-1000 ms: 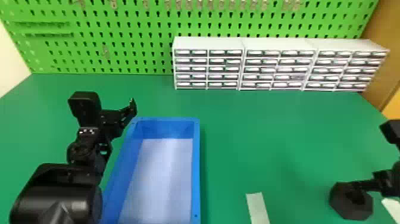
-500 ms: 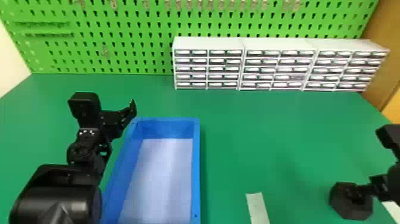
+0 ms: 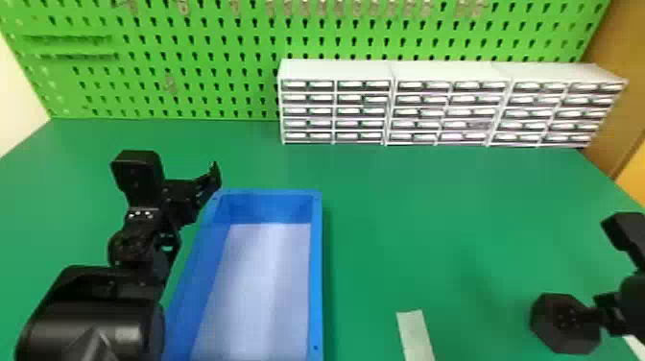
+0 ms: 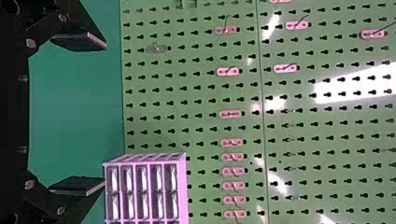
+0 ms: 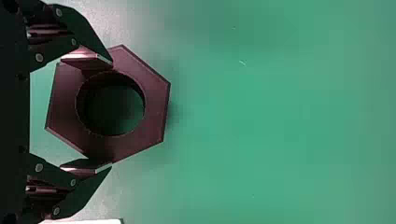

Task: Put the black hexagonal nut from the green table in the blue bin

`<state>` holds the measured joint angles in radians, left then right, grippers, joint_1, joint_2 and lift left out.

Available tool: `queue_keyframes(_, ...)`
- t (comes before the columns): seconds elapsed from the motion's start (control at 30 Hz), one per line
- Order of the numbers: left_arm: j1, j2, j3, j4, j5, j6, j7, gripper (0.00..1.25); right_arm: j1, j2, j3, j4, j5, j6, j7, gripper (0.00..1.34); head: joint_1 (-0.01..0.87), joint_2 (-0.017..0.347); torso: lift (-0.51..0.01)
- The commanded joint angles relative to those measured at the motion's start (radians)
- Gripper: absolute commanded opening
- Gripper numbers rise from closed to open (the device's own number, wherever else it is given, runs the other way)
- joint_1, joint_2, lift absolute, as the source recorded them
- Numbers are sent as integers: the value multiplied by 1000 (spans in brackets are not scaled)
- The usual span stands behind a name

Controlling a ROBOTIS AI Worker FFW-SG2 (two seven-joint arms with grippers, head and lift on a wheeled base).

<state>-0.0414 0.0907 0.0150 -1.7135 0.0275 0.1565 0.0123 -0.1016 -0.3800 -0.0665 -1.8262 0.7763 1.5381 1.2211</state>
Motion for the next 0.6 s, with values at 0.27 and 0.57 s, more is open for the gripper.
queue_keyframes(0.27, 0, 0, -1, 0, 0, 0, 0, 1002, -1, 7, -1, 15, 1, -12, 1, 795, 686, 51, -96)
queue_keyframes(0.57, 0, 0, -1, 0, -1, 0, 0, 1002, -17, -2, -1, 13, 0, -12, 3, 795, 686, 51, -96)
